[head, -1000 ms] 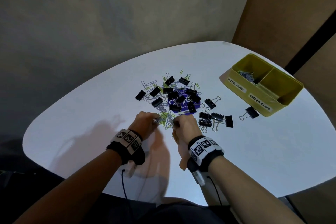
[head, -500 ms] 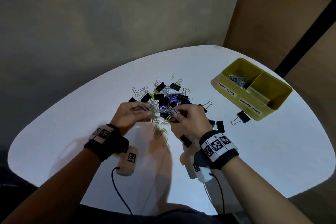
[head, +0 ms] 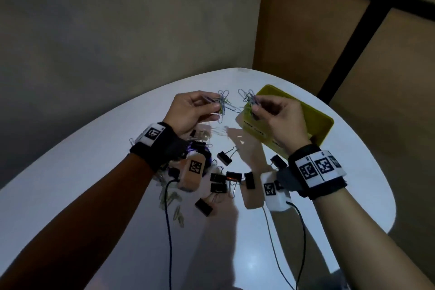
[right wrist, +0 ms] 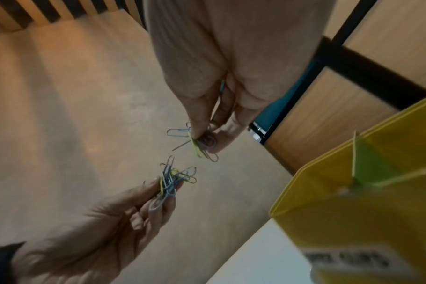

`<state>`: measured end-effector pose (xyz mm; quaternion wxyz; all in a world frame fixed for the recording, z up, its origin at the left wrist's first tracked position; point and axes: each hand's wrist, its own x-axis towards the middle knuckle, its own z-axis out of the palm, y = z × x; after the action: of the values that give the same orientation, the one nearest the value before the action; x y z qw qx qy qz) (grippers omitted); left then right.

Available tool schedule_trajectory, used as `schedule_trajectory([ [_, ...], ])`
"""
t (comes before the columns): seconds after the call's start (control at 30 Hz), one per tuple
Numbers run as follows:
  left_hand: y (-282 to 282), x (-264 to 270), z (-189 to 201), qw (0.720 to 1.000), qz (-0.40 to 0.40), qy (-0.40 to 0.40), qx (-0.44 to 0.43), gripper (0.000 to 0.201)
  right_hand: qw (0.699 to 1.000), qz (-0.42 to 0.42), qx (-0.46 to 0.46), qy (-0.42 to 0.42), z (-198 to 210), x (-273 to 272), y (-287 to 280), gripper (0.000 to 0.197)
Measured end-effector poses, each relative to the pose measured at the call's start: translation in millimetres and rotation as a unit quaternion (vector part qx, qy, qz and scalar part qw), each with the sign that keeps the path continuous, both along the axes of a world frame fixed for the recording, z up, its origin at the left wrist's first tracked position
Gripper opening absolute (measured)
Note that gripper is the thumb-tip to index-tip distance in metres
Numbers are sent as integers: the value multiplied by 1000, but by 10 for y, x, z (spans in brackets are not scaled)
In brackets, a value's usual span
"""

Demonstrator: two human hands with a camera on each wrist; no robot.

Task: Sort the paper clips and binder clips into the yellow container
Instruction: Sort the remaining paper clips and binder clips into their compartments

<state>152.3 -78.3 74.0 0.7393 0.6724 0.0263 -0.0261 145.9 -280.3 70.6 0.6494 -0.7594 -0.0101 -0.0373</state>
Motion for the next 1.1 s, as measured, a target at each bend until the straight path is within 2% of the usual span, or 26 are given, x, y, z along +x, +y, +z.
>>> schedule_trajectory([
  [0.17, -594, 598, 30, 994, -45, 13, 99, 18, 991, -74, -115, -7, -91, 508, -406, 20],
  [0.3, -947, 933, -105, 970, -69, 41, 228, 11, 967, -110, -226, 29, -274, 827, -510, 21],
  [0.4, -1064, 1052, -260, 935, -92, 40, 341, 9, 945, -62, -312, 68, -366, 902, -505, 23],
  [0.5, -1089, 1062, -348, 881, -137, -1, 453, 24, 932, -15, -350, 93, -379, 888, -499, 32],
  [0.53, -1079, 1042, -347, 873, -141, -15, 467, 27, 933, -7, -348, 89, -364, 877, -495, 32],
  [0.6, -1038, 971, -316, 874, -131, -44, 466, 24, 937, 7, -343, 71, -329, 829, -477, 32],
  [0.7, -894, 805, -249, 889, -101, -87, 438, 17, 943, 13, -330, 23, -249, 688, -400, 30],
  [0.77, -736, 638, -219, 889, -110, -101, 433, 14, 952, 18, -306, -16, -185, 550, -290, 29],
  [0.87, -415, 283, -232, 866, -167, -98, 462, 13, 957, 45, -278, -73, -130, 287, -78, 27],
  [0.93, -125, 5, -293, 848, -199, -83, 484, 11, 950, 89, -284, -96, -149, 85, 82, 25],
  [1.03, 327, -437, -423, 811, -259, -69, 520, 14, 922, 192, -328, -70, -283, -215, 350, 20],
  [1.1, 593, -705, -541, 785, -294, -62, 542, 11, 884, 278, -374, -40, -412, -407, 558, 16],
])
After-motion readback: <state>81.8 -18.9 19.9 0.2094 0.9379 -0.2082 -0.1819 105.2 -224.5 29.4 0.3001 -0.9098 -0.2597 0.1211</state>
